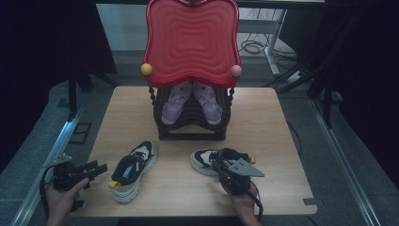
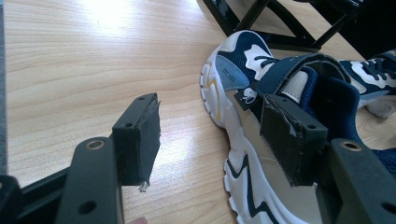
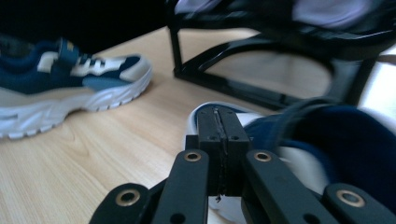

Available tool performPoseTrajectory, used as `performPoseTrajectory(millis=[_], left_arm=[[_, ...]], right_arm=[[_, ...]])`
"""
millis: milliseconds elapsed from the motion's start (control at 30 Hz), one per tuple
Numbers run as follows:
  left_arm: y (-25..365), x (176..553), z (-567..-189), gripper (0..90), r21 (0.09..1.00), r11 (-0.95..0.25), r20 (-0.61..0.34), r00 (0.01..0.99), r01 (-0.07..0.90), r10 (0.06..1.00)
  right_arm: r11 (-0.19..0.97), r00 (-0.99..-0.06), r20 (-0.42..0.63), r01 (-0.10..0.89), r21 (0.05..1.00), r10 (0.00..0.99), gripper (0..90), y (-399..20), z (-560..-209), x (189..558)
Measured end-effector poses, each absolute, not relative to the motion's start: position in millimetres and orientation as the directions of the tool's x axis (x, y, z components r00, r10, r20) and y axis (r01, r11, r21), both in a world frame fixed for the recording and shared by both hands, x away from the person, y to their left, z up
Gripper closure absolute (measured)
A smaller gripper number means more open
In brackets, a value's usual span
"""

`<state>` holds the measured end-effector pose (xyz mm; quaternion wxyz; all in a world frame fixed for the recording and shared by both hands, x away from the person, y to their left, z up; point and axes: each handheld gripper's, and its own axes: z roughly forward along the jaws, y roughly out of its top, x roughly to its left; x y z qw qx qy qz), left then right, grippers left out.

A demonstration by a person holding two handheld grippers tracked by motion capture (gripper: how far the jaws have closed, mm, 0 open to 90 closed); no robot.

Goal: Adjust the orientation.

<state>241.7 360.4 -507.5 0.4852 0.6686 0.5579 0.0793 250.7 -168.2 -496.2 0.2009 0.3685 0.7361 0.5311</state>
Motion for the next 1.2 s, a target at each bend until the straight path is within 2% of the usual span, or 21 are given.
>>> performPoseTrajectory(millis=[100,367,767,1200], left_arm=[[361,242,-507,37.8,0.737,0.096,-0.437,0.363,0.669,0.823],[361,242,-508,37.8,0.736,0.092,-0.436,0.365,0.671,0.822],[358,243,-509,37.7,0.73,0.083,-0.438,0.37,0.679,0.819],[357,244,-510,37.8,0.729,0.083,-0.437,0.369,0.679,0.82]], right_arm=[[0.104,-0.613,0.125,0.323,0.941,0.78,89.9,-195,-484,249],[0.069,-0.575,0.132,0.315,0.947,0.808,89.7,-241,-472,255],[0.042,-0.542,0.16,0.342,0.939,0.825,89.8,-291,-487,285],[0.058,-0.582,0.192,0.383,0.922,0.79,89.8,-299,-505,308]])
